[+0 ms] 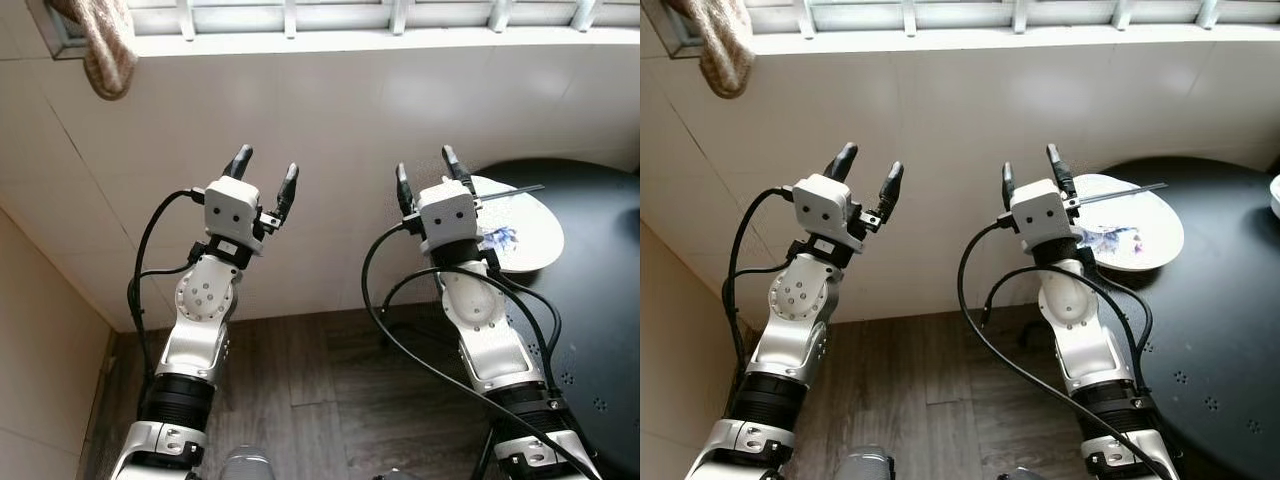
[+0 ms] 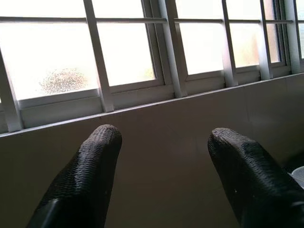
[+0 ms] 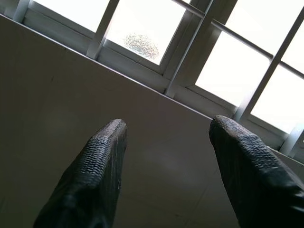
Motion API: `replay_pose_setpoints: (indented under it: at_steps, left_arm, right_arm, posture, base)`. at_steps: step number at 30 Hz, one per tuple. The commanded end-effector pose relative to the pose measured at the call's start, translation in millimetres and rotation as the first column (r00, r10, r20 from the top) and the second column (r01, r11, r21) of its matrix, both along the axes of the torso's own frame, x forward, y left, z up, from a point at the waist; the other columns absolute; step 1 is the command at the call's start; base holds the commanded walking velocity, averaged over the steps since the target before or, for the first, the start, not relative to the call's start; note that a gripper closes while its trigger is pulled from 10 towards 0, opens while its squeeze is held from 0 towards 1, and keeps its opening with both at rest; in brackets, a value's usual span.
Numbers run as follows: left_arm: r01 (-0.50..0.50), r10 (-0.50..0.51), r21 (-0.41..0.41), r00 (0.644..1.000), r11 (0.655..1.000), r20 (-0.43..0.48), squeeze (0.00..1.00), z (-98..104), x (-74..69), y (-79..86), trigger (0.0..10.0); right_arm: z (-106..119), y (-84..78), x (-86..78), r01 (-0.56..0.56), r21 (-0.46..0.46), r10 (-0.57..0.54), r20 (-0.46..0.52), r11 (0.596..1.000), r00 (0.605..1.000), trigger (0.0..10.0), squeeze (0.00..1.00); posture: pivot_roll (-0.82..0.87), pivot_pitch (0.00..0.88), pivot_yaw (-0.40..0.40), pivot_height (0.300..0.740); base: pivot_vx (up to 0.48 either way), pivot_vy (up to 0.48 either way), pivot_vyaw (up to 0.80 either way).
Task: Kitchen organization
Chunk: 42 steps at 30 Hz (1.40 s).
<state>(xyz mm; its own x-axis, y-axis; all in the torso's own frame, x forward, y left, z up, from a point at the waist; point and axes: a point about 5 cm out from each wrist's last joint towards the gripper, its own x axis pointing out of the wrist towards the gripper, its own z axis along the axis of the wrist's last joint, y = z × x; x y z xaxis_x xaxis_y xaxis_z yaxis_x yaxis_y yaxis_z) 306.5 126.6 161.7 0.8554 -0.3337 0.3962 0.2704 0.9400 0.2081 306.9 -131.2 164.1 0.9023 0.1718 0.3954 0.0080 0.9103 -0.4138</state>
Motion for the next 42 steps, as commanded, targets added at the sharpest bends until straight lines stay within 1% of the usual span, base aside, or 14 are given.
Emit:
replay_pose_setpoints:
  at_steps: [1,4,6,12,19,28,30,37,42]
  left_arm:
    - [0.012,-0.012,0.003,1.000,1.000,-0.011,0.00,-0.3,0.7,-3.8,10.0]
    - [0.010,-0.010,0.001,1.000,1.000,-0.009,0.00,-0.2,0.9,-3.5,10.0]
    - [0.006,-0.006,0.004,1.000,1.000,-0.025,0.00,-1.8,2.1,-3.6,10.0]
    - [0.028,-0.028,-0.006,0.999,1.000,-0.022,0.00,-1.6,0.5,-6.9,10.0]
    - [0.017,-0.017,0.004,0.999,1.000,-0.027,0.00,-2.3,1.6,-5.3,10.0]
    - [0.025,-0.025,-0.019,1.000,0.999,-0.011,0.00,0.3,0.7,-5.8,10.0]
    - [0.025,-0.025,-0.018,0.999,1.000,-0.023,0.00,-0.7,1.4,-5.8,10.0]
    - [0.023,-0.024,-0.013,0.999,1.000,-0.029,0.00,-1.5,1.7,-5.5,10.0]
    - [0.019,-0.019,-0.008,1.000,1.000,-0.022,0.00,-1.3,1.5,-5.3,10.0]
  right_arm:
    - [0.3,-2.4,1.4,0.011,-0.012,-0.011,-0.005,1.000,1.000,10.0,0.00]
    - [0.2,-2.2,1.6,0.011,-0.015,-0.012,-0.008,1.000,1.000,10.0,0.00]
    - [0.2,-2.4,2.0,0.012,-0.016,-0.012,-0.008,1.000,1.000,10.0,0.00]
    - [-0.2,-1.9,2.1,0.014,-0.020,-0.014,-0.007,1.000,1.000,10.0,0.00]
    - [-0.4,-2.4,2.0,0.018,-0.029,-0.018,-0.004,0.999,1.000,10.0,0.00]
    - [-0.6,-2.9,2.3,0.019,-0.036,-0.019,-0.001,0.999,1.000,10.0,0.00]
    - [-0.4,-2.8,2.3,0.021,-0.038,-0.021,0.001,0.999,1.000,10.0,0.00]
    - [0.6,-2.1,1.8,0.021,-0.041,-0.020,0.011,0.999,1.000,10.0,0.00]
    - [-0.2,-3.2,2.5,0.025,-0.020,-0.025,0.003,0.999,1.000,10.0,0.00]
  posture:
    - [0.15,0.000,-0.052,0.740]
    - [0.15,0.000,-0.052,0.740]
    - [0.15,0.000,-0.052,0.740]
    - [0.15,0.000,-0.051,0.740]
    - [0.15,0.000,-0.050,0.740]
    - [0.15,0.000,-0.052,0.740]
    - [0.15,0.000,-0.052,0.740]
    - [0.15,0.000,-0.051,0.740]
    - [0.15,0.000,-0.052,0.740]
  base:
    - [0.442,0.000,0.00]
    - [0.413,0.000,0.00]
    - [0.240,0.000,0.00]
    - [0.000,0.000,0.00]
    - [0.000,0.000,0.00]
    - [0.000,0.000,0.00]
    - [0.000,0.000,0.00]
    - [0.000,0.459,0.78]
    - [0.000,0.000,0.16]
